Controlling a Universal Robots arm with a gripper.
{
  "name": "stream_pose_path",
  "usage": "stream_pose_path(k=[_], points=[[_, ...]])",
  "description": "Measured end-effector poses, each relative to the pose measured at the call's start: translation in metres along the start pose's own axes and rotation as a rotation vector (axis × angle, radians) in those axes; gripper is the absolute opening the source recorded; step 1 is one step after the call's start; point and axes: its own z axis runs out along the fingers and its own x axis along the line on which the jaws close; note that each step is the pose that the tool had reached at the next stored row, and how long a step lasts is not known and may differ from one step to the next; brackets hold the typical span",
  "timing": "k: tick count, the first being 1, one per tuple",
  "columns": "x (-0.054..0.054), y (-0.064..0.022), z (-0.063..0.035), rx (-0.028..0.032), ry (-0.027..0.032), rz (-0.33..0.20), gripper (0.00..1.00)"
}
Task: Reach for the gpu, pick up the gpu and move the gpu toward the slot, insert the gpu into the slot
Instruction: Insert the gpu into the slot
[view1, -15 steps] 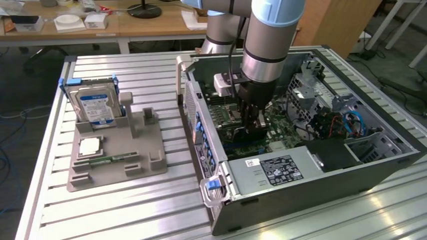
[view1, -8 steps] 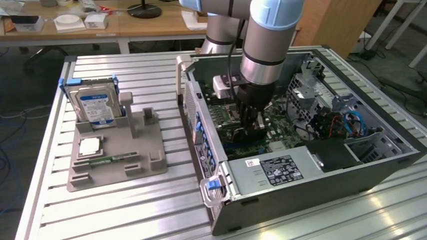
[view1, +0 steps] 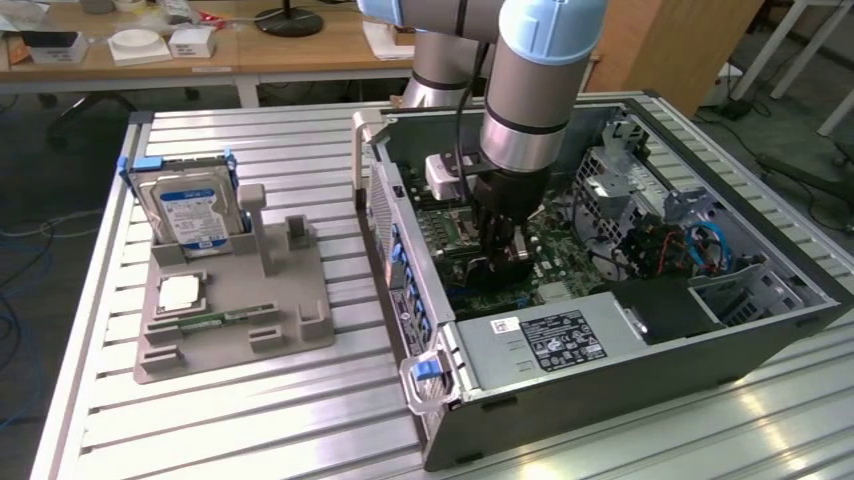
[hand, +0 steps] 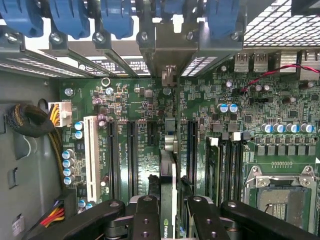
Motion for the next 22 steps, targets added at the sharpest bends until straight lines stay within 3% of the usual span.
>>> stream_pose_path(k=[14,17,22], points=[[-0.0001,0.0004,0.0001,-0.0001,-0.0006,0.0,0.27],[0.0001,0.0002,-0.0013,-0.0001,0.0002,0.0,0.4],[0.0001,-0.0001,-0.0082,0.0,0.0001,0.0,0.4]])
